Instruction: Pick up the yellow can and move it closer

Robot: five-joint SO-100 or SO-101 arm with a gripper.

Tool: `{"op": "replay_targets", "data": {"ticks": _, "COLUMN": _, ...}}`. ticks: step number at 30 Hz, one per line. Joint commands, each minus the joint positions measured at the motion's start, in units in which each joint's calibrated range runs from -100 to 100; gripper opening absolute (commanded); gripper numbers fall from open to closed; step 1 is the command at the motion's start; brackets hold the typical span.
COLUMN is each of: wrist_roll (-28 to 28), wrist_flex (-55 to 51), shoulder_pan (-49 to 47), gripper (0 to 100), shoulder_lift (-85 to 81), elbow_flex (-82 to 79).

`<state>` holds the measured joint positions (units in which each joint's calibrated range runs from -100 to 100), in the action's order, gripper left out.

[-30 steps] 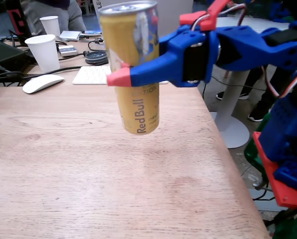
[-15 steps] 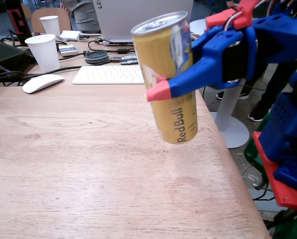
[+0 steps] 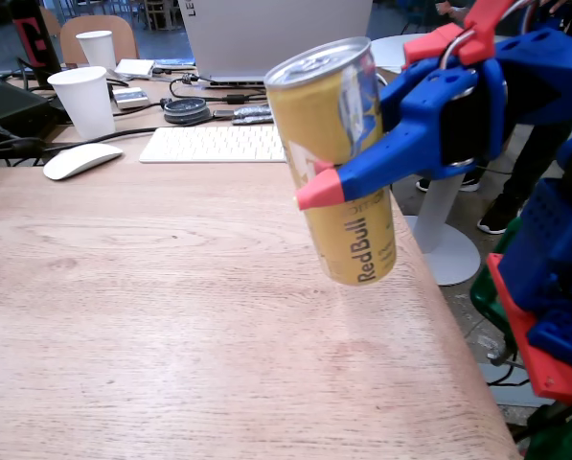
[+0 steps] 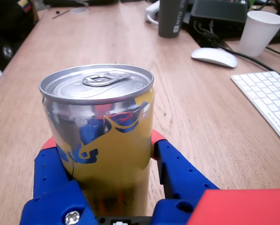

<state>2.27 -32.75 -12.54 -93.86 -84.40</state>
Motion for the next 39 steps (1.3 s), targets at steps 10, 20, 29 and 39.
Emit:
{"op": "replay_targets", "data": {"ticks": 10, "wrist_roll": -0.24, "wrist_flex": -6.00, "shoulder_pan": -0.32, "gripper": 22, "shoulder_lift": -2.97, "elbow_flex": 2.14}}
{"op": "replay_targets", "data": {"ticks": 20, "wrist_roll": -0.24, "wrist_flex": -6.00, "shoulder_pan": -0.49, "gripper": 22, "shoulder_lift": -3.14, "elbow_flex": 0.63}}
{"op": "replay_targets", "data": {"ticks": 29, "wrist_roll": -0.24, "wrist_flex": -6.00, "shoulder_pan": -0.49, "gripper": 22, "shoulder_lift": -3.14, "elbow_flex": 0.26}}
{"op": "replay_targets", "data": {"ticks": 39, "wrist_roll": -0.24, "wrist_flex": -6.00, "shoulder_pan": -0.49, "gripper": 22, "shoulder_lift": -3.14, "elbow_flex": 0.16}}
